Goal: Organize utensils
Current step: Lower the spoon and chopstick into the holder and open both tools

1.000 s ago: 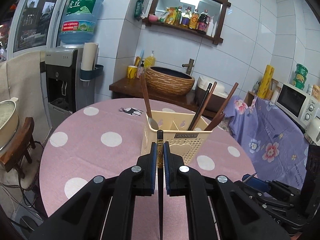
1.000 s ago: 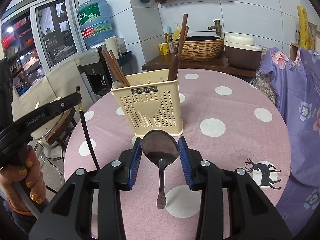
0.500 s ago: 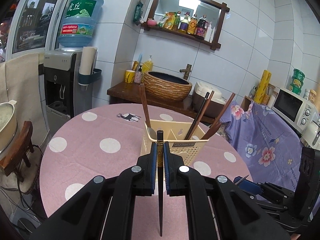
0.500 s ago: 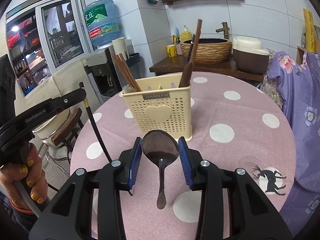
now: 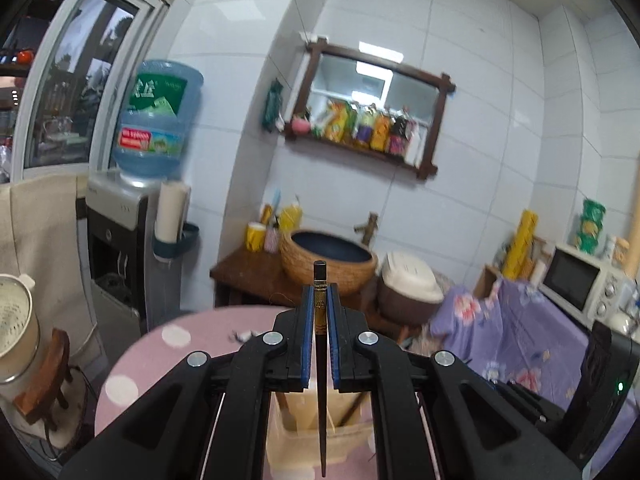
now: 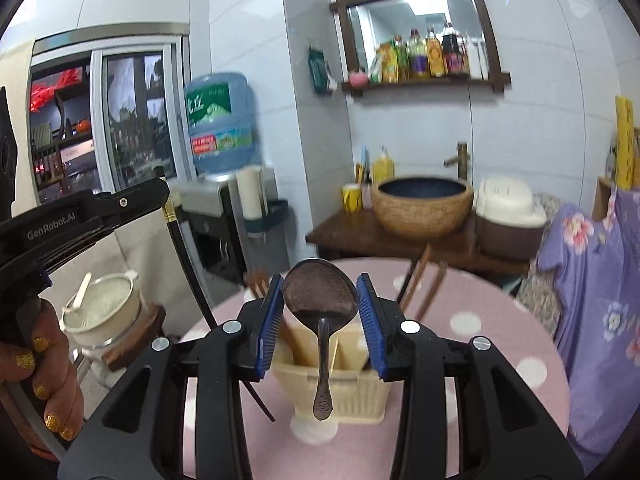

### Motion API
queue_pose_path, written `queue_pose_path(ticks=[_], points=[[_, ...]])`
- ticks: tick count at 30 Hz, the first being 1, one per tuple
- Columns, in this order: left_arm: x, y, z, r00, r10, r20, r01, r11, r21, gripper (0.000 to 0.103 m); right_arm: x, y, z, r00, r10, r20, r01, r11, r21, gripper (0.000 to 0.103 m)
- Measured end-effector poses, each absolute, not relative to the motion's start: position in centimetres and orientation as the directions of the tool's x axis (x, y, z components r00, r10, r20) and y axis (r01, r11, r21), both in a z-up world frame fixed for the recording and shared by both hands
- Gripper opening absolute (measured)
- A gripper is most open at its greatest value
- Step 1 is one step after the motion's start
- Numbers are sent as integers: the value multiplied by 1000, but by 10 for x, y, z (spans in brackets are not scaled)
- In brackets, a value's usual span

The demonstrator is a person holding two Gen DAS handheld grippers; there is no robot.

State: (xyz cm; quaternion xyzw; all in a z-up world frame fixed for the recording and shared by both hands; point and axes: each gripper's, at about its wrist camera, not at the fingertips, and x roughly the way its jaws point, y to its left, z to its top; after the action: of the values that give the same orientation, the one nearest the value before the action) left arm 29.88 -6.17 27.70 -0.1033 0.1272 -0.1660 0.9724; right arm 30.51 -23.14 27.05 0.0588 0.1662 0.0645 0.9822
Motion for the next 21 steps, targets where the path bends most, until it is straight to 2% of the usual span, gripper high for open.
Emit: queue_pose_path(ticks=[4, 9, 21], points=[[327, -68, 281, 940, -288, -183, 235, 936, -263, 7, 337, -231, 272, 942, 107, -318, -70, 990, 126, 38], [347, -74, 247, 951, -248, -184, 192, 942, -274, 7, 359, -231, 237, 935, 77, -346, -41, 993, 110, 38], [355, -79, 185, 916, -278, -290, 208, 946, -249, 8, 368, -226, 170, 900, 63, -431, -37, 997, 69, 38]])
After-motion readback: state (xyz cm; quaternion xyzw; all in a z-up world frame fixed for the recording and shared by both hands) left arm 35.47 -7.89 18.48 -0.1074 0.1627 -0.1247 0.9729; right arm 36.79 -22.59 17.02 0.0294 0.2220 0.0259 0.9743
